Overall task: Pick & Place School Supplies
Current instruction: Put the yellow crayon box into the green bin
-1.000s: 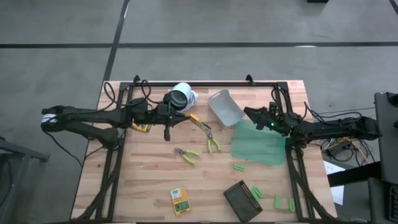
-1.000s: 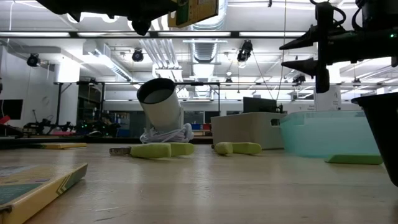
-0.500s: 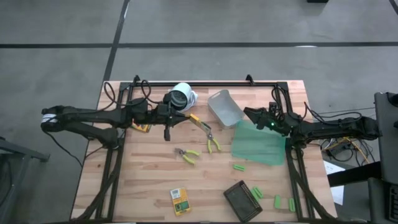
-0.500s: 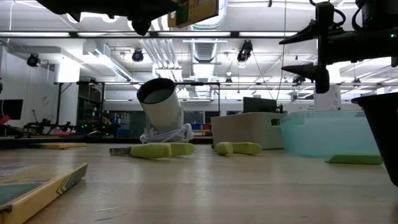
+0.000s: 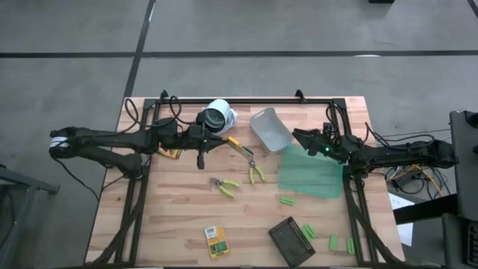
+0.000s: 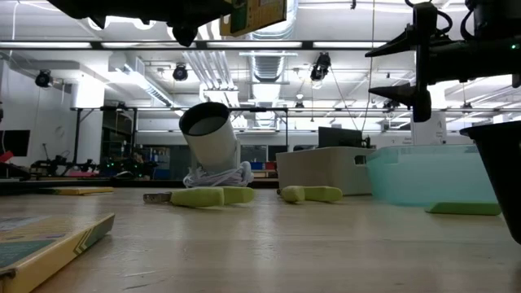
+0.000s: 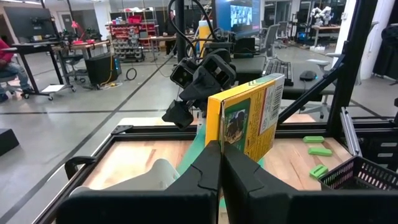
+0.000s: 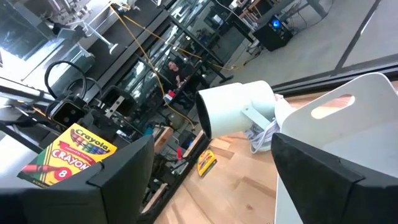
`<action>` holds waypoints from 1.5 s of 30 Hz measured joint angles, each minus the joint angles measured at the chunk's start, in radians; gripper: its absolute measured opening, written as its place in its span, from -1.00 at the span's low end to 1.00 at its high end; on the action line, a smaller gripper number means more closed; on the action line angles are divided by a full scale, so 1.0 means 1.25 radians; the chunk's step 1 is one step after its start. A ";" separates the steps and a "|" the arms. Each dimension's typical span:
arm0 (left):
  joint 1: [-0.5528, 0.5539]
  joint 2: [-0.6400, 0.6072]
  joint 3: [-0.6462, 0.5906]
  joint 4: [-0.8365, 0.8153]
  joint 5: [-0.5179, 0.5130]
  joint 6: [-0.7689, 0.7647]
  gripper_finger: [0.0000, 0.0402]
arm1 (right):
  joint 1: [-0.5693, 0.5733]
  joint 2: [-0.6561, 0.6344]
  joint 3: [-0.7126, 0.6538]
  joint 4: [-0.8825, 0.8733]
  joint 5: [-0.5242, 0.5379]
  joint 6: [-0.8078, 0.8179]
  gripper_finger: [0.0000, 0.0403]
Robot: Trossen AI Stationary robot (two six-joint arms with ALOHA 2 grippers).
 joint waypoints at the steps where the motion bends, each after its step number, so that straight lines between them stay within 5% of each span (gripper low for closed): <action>1: 0.000 0.000 0.000 0.000 0.000 -0.004 -0.98 | 0.000 0.000 0.000 0.000 0.000 0.000 0.57; 16: 0.000 0.000 0.000 0.000 -0.009 -0.013 -0.98 | -0.001 0.000 0.000 0.001 0.001 0.012 0.57; 29: 0.001 0.000 0.000 -0.004 -0.009 -0.006 -0.98 | 0.000 0.016 0.033 0.002 0.001 -0.169 0.51; 45: 0.002 0.000 0.000 -0.029 -0.019 -0.008 -0.98 | 0.000 0.289 0.275 -0.008 -0.048 -0.197 0.43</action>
